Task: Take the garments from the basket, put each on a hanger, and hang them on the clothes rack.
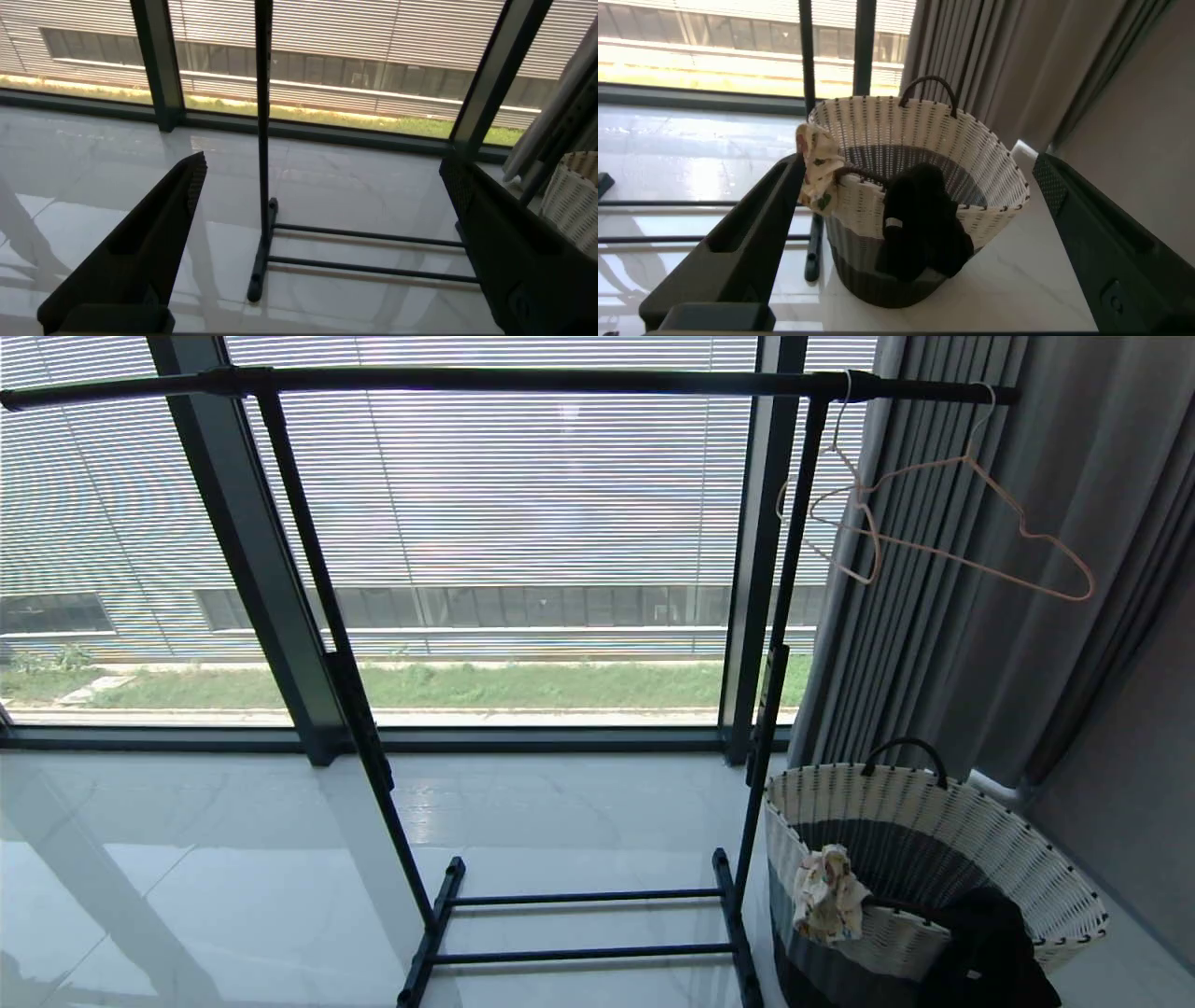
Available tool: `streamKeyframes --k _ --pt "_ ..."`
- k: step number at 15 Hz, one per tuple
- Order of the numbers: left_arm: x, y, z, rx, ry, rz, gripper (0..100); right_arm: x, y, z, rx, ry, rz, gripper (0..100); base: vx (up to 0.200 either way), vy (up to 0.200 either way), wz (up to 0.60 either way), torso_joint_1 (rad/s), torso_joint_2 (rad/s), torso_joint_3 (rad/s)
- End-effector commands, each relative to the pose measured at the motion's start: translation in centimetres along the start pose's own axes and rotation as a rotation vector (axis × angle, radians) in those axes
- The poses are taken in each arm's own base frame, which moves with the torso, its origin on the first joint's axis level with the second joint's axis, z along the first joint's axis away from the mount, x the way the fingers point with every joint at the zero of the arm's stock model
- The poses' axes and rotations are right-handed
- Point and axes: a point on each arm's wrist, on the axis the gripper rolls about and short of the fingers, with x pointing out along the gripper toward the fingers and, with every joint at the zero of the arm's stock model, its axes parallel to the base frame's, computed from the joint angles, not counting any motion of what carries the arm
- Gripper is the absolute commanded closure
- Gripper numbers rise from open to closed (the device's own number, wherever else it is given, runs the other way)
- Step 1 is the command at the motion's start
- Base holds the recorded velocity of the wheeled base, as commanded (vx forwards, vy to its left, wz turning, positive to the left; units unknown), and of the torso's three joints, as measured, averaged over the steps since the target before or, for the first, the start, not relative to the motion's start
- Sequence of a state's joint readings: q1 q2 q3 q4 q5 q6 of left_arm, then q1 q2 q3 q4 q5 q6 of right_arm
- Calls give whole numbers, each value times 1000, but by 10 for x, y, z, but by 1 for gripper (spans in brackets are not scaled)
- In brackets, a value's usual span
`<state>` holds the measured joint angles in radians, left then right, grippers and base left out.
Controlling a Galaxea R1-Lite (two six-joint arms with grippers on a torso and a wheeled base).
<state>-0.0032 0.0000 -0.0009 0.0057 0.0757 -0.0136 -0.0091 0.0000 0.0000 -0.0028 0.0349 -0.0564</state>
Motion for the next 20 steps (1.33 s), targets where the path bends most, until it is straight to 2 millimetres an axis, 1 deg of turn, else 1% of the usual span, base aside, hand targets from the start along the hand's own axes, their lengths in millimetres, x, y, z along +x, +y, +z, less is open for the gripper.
streamKeyframes --k 1,6,12,18,20 --pt "0 0 0 3 1 0 0 0 0 0 0 0 0 0 0 -200 0 2 2 2" --pt "0 0 0 1 1 0 0 0 0 0 0 0 0 0 0 -200 0 3 7 2" --pt "0 0 0 -8 0 1 0 0 0 0 0 0 0 0 0 0 0 0 0 0" --pt "0 0 0 -6 0 1 0 0 0 0 1 0 0 0 200 0 0 2 2 4" --pt "0 0 0 -6 0 1 0 0 0 0 -2 0 2 0 0 0 0 0 0 0"
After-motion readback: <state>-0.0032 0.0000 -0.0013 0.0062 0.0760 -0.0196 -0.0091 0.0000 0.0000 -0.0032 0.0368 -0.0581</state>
